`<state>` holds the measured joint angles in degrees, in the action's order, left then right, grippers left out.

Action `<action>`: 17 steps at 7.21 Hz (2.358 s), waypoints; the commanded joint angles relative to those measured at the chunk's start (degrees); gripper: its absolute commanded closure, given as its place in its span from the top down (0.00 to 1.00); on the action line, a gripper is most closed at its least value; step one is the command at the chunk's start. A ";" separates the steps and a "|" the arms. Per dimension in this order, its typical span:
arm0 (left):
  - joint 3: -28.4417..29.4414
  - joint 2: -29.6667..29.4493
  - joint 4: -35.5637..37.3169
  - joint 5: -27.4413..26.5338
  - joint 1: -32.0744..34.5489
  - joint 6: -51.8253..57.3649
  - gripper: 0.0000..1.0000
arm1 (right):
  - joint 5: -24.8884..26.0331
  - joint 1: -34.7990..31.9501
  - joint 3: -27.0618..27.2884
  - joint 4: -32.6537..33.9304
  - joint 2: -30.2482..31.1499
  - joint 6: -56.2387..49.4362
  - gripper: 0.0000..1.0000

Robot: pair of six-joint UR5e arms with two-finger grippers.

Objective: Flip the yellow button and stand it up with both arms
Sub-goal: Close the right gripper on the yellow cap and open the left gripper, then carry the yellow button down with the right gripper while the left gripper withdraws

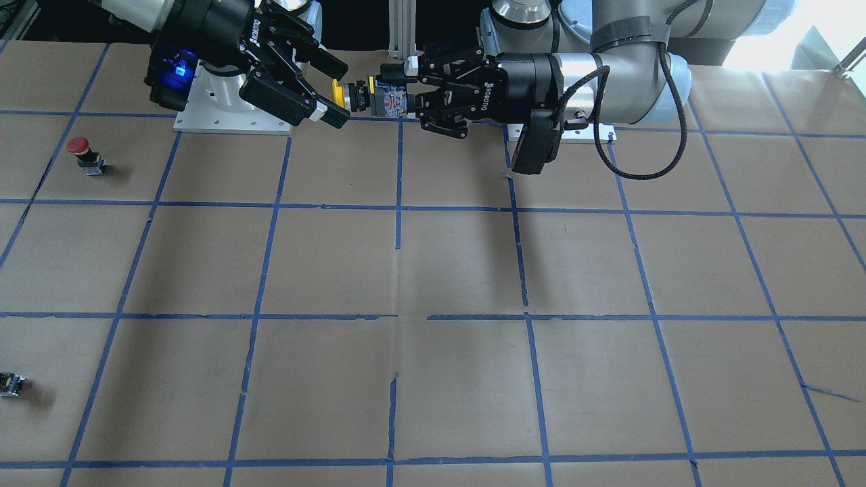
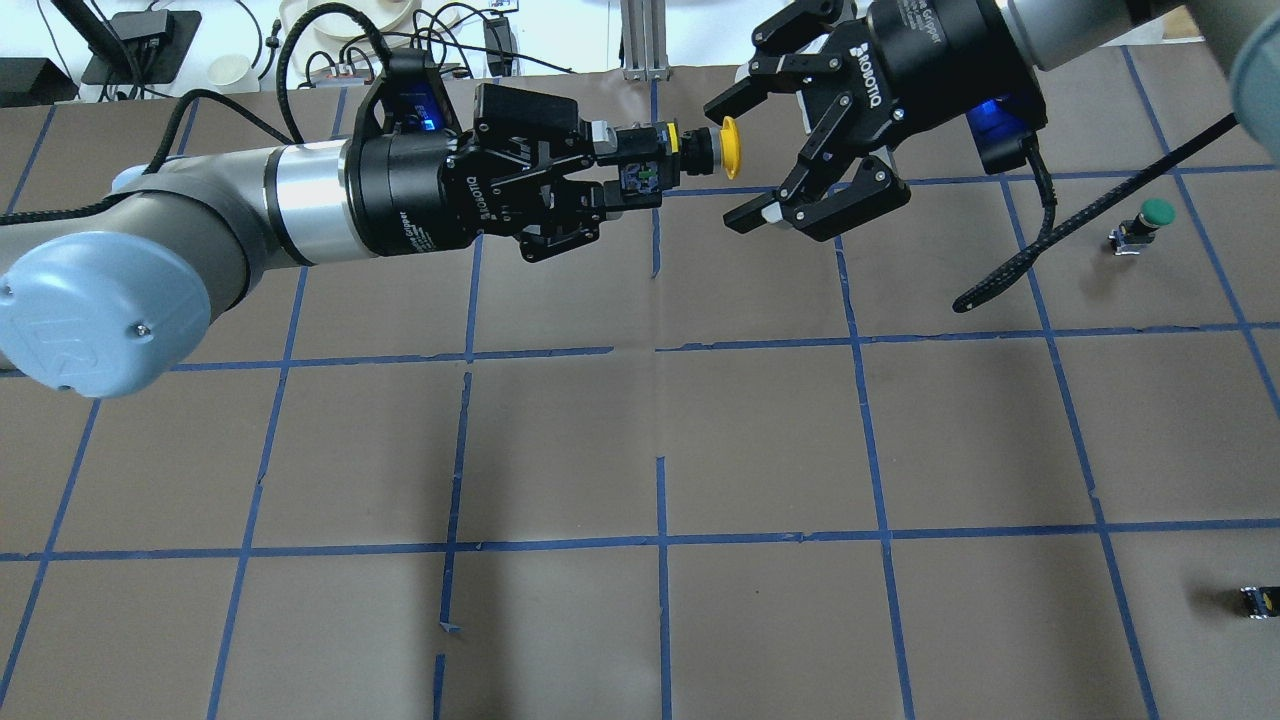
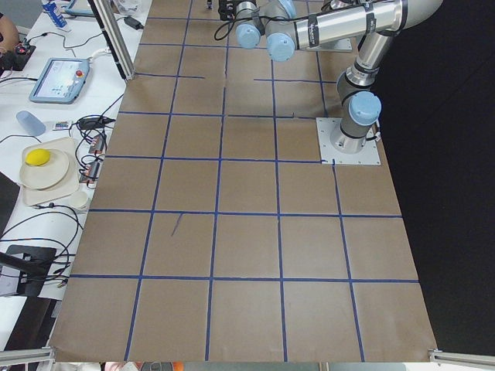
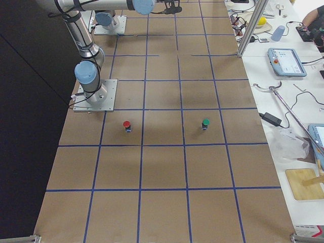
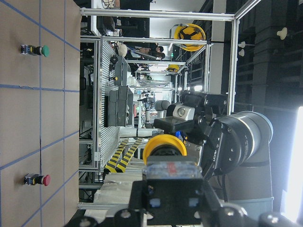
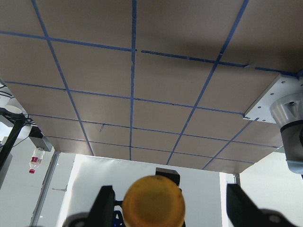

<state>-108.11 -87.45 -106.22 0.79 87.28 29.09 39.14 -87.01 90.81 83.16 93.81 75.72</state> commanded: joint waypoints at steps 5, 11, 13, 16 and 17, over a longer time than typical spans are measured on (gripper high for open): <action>0.00 0.00 -0.04 -0.09 0.09 -0.61 0.88 | -0.11 0.09 -0.02 2.45 -0.20 -0.13 0.25; 4.82 -0.78 2.07 -16.99 -5.78 -3.25 0.89 | 22.39 1.49 -0.46 1.84 1.37 -0.22 0.04; 6.50 -2.89 9.06 -31.73 -6.06 -3.60 0.89 | 31.92 1.41 0.42 2.27 1.21 -0.31 0.02; 8.07 -4.31 17.79 -61.68 -6.24 -8.51 0.93 | 48.09 1.49 1.82 0.16 -4.75 -0.65 0.01; 12.09 -5.18 17.72 -69.01 -6.24 -8.70 0.95 | 52.06 1.58 2.09 0.25 -7.12 -4.75 0.01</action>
<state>-99.68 -91.89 -89.52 -56.85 81.09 21.21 85.18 -85.50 92.39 83.38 89.65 74.47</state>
